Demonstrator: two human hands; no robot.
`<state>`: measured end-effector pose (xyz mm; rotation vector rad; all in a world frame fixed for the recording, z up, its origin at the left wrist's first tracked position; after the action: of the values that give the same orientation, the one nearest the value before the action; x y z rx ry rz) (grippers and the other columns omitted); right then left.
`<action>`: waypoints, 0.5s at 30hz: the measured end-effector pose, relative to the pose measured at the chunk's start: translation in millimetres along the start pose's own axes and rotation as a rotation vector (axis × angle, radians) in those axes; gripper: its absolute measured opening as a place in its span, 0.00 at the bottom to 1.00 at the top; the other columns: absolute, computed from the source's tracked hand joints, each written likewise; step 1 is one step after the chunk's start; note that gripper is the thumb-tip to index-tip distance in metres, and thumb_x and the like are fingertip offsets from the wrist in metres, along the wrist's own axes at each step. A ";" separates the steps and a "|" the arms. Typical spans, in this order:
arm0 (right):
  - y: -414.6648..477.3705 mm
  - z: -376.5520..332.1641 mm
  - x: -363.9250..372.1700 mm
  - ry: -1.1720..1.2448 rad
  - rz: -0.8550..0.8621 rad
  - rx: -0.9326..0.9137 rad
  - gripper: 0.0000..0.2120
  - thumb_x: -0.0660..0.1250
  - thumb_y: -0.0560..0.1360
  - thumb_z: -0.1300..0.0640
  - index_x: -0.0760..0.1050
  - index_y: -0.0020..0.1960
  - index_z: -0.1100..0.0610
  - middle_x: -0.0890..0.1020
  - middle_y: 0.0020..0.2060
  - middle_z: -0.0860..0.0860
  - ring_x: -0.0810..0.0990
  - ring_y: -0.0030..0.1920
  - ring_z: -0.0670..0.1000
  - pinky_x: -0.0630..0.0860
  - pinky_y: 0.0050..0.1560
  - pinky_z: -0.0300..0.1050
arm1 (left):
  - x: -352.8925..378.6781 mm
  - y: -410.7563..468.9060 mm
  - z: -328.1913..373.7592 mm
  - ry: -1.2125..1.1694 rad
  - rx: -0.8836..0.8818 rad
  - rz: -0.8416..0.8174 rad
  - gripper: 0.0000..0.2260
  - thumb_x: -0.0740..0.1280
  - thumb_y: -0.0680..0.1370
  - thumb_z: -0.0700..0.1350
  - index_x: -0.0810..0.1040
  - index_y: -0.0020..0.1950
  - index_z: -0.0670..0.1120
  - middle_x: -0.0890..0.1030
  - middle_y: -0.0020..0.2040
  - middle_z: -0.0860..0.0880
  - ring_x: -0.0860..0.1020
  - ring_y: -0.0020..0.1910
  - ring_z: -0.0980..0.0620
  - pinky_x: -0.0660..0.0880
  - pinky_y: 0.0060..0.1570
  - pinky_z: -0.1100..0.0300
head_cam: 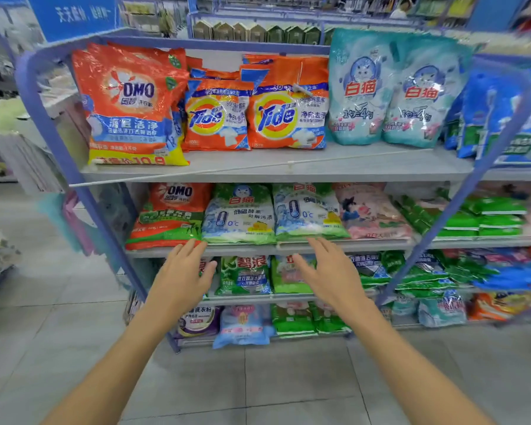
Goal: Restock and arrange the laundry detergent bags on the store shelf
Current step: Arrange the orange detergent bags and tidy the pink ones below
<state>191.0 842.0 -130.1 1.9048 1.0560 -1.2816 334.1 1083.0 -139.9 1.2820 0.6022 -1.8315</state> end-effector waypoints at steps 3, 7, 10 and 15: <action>-17.3 39.1 -6.8 0.026 -0.004 0.055 0.32 0.56 0.83 0.36 0.63 0.80 0.54 0.67 0.78 0.51 0.64 0.78 0.53 0.63 0.77 0.51 | 19.8 -1.1 41.5 -0.022 0.041 -0.019 0.26 0.62 0.84 0.53 0.65 0.79 0.42 0.66 0.79 0.43 0.61 0.79 0.42 0.60 0.77 0.47; -38.8 97.4 -19.3 0.032 -0.005 0.101 0.33 0.55 0.83 0.35 0.62 0.81 0.55 0.66 0.79 0.51 0.63 0.79 0.53 0.62 0.77 0.52 | 51.3 -4.5 107.3 -0.029 0.083 -0.065 0.27 0.61 0.84 0.54 0.64 0.80 0.43 0.64 0.80 0.43 0.59 0.80 0.43 0.59 0.78 0.48; -49.9 134.4 -26.2 0.064 0.001 0.128 0.34 0.55 0.82 0.34 0.63 0.80 0.54 0.68 0.78 0.51 0.65 0.78 0.53 0.65 0.76 0.53 | 74.0 -8.9 146.8 -0.033 0.095 -0.107 0.27 0.60 0.85 0.54 0.63 0.80 0.44 0.62 0.81 0.44 0.58 0.80 0.44 0.57 0.78 0.50; -60.4 186.5 -34.9 0.102 -0.016 0.144 0.33 0.57 0.82 0.36 0.63 0.80 0.54 0.67 0.78 0.50 0.64 0.78 0.52 0.64 0.76 0.52 | 107.5 -18.4 195.2 -0.030 0.089 -0.141 0.27 0.59 0.85 0.55 0.61 0.81 0.45 0.61 0.81 0.45 0.56 0.81 0.45 0.55 0.80 0.50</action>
<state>46.7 709.5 -165.6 2.0925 1.0558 -1.3127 195.3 909.9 -168.0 1.2960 0.6137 -2.0097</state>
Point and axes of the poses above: each hand's wrist, its own y-axis towards the middle knuckle, its own x-axis out of the palm, z = x × y, the point moved 10 cm from there along y, towards the middle knuckle
